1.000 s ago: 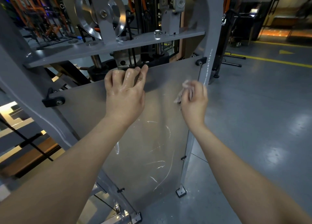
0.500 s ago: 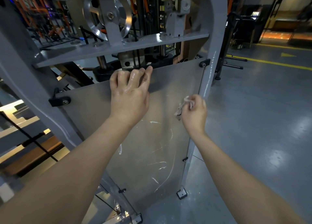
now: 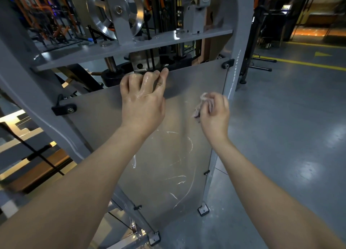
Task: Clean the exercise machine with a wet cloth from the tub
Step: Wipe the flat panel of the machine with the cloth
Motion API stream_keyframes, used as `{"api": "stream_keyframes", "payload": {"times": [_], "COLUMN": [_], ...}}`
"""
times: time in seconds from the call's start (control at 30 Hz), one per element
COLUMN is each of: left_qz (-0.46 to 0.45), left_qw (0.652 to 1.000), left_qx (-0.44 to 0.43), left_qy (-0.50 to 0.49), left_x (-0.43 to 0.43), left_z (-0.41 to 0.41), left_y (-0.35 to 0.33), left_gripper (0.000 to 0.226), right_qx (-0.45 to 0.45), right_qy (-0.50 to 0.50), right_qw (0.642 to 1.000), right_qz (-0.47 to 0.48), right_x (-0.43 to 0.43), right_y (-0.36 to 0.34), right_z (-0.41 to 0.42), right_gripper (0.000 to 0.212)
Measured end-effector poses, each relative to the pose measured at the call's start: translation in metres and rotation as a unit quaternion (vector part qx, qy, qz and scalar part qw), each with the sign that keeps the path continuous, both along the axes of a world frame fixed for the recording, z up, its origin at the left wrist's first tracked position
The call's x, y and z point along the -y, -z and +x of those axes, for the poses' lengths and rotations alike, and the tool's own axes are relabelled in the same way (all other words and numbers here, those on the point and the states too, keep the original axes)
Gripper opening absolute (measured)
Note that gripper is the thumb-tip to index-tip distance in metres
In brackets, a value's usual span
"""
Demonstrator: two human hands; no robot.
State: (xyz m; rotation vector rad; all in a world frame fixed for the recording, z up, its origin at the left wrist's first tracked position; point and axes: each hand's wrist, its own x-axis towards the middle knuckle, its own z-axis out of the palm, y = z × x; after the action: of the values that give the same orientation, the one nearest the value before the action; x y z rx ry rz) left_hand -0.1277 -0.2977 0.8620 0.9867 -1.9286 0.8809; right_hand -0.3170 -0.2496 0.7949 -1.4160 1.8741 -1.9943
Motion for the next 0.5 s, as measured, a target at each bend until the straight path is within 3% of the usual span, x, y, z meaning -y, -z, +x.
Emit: {"api": "stream_keyframes", "payload": {"times": [0.07,0.23,0.4,0.5], "left_qz": [0.0,-0.014,-0.005,-0.012], "left_qw": [1.0,1.0,1.0,1.0], "left_qx": [-0.001,-0.002,-0.004,-0.006], "left_qy": [0.002,0.0,-0.003,-0.004], "left_x": [0.0,0.0,0.0,0.001], "left_z": [0.0,0.0,0.0,-0.001], "left_y": [0.0,0.0,0.001,0.0], "left_gripper": [0.055,0.054,0.055,0.055], "right_qx": [-0.013,-0.072,-0.032,-0.096], "right_qy": [-0.001,-0.025,-0.002,-0.019], "right_qw": [1.0,0.992,0.999,0.995], "right_qz": [-0.015,0.097,-0.007,0.025], "right_x": [0.001,0.0,0.007,0.002], "right_y": [0.01,0.06,0.017,0.046], "right_z": [0.0,0.0,-0.001,0.002], "right_gripper": [0.018,0.022,0.019,0.018]}}
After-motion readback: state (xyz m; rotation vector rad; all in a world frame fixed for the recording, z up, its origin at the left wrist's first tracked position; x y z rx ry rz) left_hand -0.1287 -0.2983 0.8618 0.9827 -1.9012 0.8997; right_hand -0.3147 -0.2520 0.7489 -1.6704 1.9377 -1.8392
